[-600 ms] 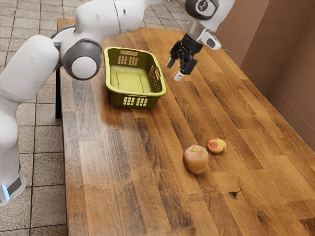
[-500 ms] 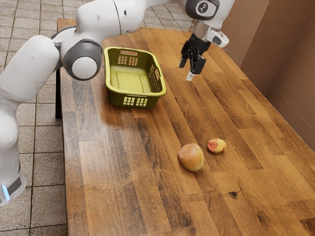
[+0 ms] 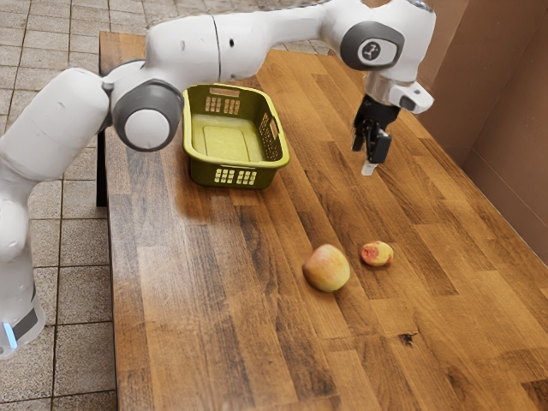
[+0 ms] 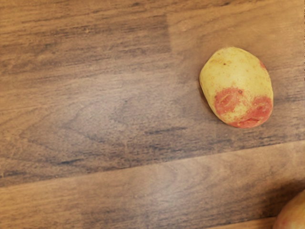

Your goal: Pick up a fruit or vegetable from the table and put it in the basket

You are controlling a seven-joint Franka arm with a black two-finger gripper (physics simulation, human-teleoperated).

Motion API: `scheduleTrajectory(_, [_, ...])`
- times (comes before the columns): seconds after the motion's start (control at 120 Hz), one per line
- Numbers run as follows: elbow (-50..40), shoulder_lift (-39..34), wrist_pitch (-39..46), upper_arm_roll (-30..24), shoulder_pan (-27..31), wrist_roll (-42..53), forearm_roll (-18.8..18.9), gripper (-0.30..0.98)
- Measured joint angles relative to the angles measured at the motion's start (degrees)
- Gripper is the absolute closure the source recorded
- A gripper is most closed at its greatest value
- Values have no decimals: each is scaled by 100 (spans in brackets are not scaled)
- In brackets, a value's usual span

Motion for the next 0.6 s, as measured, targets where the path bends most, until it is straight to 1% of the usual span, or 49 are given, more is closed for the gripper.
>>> scheduleTrajectory(0.058, [-279, 77, 233, -16, -36, -14, -175, 0])
scheduleTrajectory(0.25, [-739, 254, 1114, -52, -186, 17, -633, 0])
scheduleTrajectory(0.333, [-954, 279, 1433, -52, -198, 44, -755, 0])
scheduleTrajectory(0.6, [-1226, 486, 2172, -45, -260, 145, -1008, 0])
